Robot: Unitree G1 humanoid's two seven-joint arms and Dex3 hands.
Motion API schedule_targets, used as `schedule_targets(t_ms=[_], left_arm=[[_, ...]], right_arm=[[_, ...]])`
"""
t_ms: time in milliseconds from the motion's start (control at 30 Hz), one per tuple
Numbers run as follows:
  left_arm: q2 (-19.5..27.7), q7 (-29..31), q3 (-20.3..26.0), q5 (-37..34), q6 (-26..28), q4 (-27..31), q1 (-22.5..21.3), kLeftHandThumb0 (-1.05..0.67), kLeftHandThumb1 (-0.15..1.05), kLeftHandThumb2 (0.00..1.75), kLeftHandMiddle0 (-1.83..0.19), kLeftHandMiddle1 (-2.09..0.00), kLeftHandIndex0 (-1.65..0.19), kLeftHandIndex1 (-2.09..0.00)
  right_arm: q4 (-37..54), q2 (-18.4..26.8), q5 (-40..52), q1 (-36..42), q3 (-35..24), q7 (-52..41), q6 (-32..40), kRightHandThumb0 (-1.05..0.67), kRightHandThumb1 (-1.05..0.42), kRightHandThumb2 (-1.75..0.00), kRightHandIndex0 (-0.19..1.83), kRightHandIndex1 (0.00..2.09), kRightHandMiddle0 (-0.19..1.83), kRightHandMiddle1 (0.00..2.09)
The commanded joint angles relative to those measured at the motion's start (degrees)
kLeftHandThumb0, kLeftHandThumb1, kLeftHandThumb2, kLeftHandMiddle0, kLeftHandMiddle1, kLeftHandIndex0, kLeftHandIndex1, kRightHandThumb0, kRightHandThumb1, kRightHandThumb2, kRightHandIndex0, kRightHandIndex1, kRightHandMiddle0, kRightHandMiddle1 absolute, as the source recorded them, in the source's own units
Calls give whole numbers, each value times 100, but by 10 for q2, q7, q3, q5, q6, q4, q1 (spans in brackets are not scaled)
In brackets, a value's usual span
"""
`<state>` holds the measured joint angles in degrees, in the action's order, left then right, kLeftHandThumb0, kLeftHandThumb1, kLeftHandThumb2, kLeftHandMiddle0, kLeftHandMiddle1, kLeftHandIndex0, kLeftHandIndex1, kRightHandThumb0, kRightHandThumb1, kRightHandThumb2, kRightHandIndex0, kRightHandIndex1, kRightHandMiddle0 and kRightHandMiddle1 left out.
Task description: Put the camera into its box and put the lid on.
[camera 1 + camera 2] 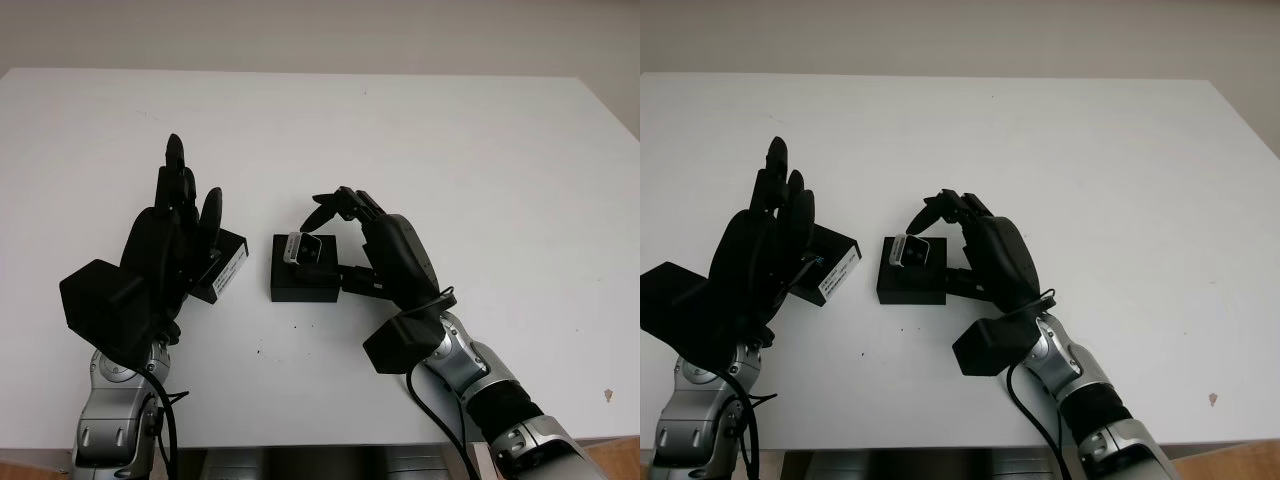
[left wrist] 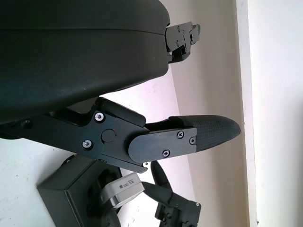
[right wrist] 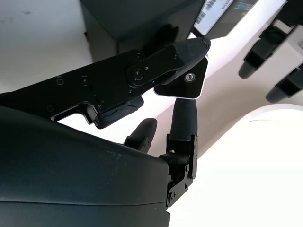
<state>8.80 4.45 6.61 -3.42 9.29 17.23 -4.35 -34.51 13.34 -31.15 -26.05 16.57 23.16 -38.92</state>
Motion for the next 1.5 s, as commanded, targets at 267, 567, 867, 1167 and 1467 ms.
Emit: schedule_targets(t_ms=[267,567,867,1167,1467], left_arm=[[-9,-2,-2,-3,-14,-4,1,-71,105,58,19,0,19,0],[-9,-2,-4,-3,-15,-8,1,-72,105,58,19,0,19,0],[-11,-5,-4,-4,-12,-2,4,-72,105,58,19,0,19,0],[-11,-5,-6,-3,-11,-4,2,-73,105,57,19,0,19,0],[-12,-7,-8,0,-13,-4,4,-72,105,58,19,0,19,0]], right_arm=[[118,-17,83,41,-32,-110,81,-41,-98,-6,19,81,34,161],[243,16,133,37,-63,-262,231,-42,-97,-6,32,42,42,145],[260,38,155,11,-81,-348,311,-42,-95,-5,38,30,44,144],[252,56,138,-2,-69,-389,321,-43,-98,-6,36,22,37,149],[247,54,138,-7,-57,-398,315,-44,-99,-6,35,19,35,150]])
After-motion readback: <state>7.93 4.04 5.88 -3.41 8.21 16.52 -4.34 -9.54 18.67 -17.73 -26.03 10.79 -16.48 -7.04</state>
